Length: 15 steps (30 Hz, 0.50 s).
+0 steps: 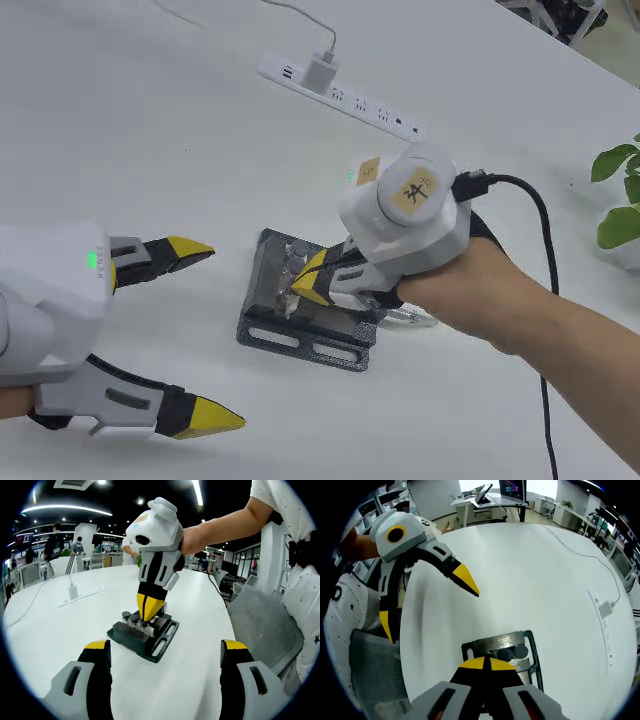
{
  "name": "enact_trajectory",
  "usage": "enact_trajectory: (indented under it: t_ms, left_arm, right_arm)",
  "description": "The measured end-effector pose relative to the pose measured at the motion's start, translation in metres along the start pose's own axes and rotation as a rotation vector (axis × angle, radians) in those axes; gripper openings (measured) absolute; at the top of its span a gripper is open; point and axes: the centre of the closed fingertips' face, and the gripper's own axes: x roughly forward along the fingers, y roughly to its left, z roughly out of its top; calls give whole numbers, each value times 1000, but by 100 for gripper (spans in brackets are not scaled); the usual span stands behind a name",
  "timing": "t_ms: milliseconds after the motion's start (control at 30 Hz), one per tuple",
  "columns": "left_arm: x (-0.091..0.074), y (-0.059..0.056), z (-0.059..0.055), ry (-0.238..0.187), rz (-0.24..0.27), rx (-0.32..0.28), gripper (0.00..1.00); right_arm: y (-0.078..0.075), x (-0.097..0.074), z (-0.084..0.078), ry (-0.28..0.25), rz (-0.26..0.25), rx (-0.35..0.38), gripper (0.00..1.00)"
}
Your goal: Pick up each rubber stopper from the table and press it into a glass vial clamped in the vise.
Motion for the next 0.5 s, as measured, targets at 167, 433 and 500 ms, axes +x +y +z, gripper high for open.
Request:
enact_trajectory:
  t_ms: [167, 433, 500]
  left_arm:
    - [2, 0, 1, -2, -3, 0, 89]
    - [2, 1, 1, -6, -3, 0, 89]
    - [2, 1, 1, -6, -1, -1, 89]
  right_arm:
    - [0, 0, 0, 14, 2, -16, 0]
    - [0, 1, 1, 42, 3, -46, 0]
    - [0, 2, 1, 51, 3, -57, 0]
